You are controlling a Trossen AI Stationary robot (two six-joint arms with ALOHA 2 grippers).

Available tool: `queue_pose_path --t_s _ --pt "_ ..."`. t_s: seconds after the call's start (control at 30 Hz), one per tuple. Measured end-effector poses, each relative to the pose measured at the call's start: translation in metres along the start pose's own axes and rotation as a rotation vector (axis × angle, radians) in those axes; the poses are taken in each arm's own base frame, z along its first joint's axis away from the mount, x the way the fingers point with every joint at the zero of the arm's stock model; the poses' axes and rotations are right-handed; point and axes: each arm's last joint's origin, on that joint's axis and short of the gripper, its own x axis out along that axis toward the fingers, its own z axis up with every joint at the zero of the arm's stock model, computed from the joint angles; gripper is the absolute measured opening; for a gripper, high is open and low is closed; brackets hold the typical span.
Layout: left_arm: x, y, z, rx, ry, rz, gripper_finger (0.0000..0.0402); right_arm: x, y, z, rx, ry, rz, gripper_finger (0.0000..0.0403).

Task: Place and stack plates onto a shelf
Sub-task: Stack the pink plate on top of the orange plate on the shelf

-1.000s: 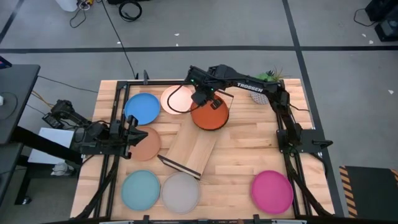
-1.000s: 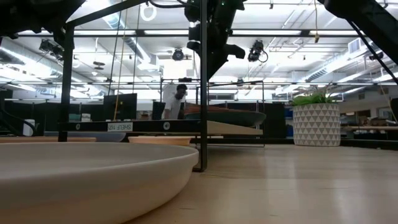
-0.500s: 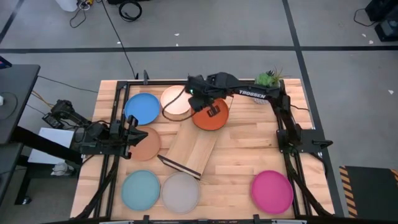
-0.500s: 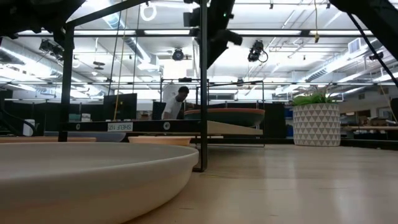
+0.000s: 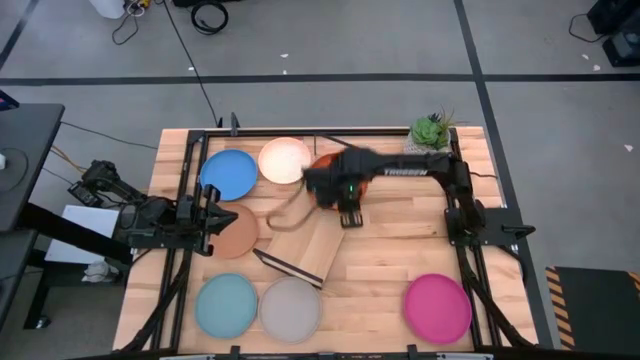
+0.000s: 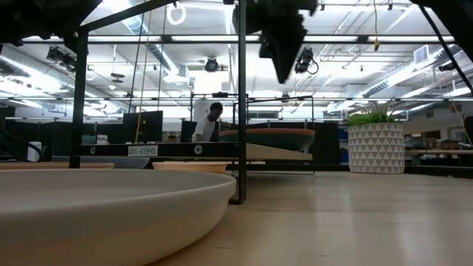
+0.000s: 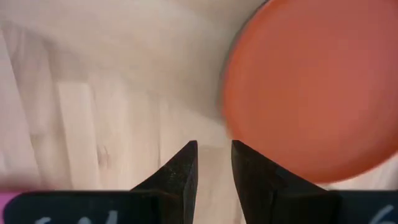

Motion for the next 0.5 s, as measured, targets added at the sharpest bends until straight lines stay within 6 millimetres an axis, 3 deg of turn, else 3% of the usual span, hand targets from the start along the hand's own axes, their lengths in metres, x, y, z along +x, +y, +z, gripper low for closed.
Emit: queue_pose_path --t_s 0.2,0.5 --pt "0.0 0.0 0.0 -0.004 0.0 0.0 0.0032 0.035 0.053 -0.004 -0.051 0.099 0.003 0.0103" --pt "0.0 0.0 0.0 -0.003 0.001 0.0 0.0032 0.082 0.119 -0.022 0.183 0.206 0.04 0.0111"
